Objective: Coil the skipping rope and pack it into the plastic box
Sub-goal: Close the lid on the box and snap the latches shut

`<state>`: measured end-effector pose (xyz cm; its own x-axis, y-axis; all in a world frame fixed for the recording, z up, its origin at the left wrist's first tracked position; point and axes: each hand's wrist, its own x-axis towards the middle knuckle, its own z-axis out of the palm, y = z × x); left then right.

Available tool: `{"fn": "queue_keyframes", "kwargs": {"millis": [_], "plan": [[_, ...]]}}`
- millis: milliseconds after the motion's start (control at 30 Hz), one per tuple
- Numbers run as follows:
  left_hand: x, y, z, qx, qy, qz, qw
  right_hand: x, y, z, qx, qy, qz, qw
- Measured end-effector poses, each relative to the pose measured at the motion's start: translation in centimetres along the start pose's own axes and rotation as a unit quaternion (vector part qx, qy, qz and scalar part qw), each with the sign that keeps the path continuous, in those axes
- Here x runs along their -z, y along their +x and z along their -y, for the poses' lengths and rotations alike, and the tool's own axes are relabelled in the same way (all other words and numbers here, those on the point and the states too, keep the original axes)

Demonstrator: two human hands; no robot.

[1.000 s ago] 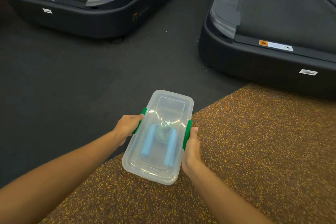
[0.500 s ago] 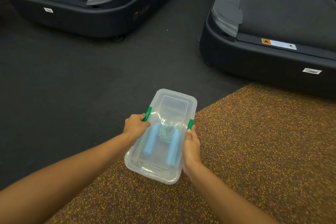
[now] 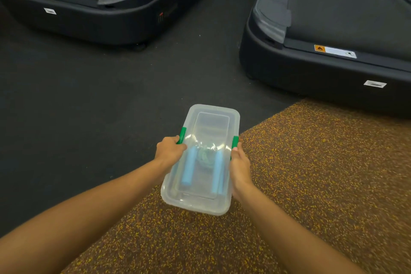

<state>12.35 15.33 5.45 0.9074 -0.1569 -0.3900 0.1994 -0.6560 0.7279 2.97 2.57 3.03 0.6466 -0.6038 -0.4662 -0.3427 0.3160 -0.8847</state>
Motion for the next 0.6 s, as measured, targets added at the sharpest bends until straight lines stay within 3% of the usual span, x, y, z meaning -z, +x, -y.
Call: {"fn": "queue_keyframes", "kwargs": {"millis": [400,600], "plan": [[-0.6,0.2,0.2,0.01,0.043,0.012,0.999,0.6,0.2,-0.8,-0.01,0.01,0.007,1.0],[-1.1,0.1,-0.7,0.029,0.076,0.024,0.996,0.2,0.9,-1.1,0.005,-0.037,-0.005,0.999]]}}
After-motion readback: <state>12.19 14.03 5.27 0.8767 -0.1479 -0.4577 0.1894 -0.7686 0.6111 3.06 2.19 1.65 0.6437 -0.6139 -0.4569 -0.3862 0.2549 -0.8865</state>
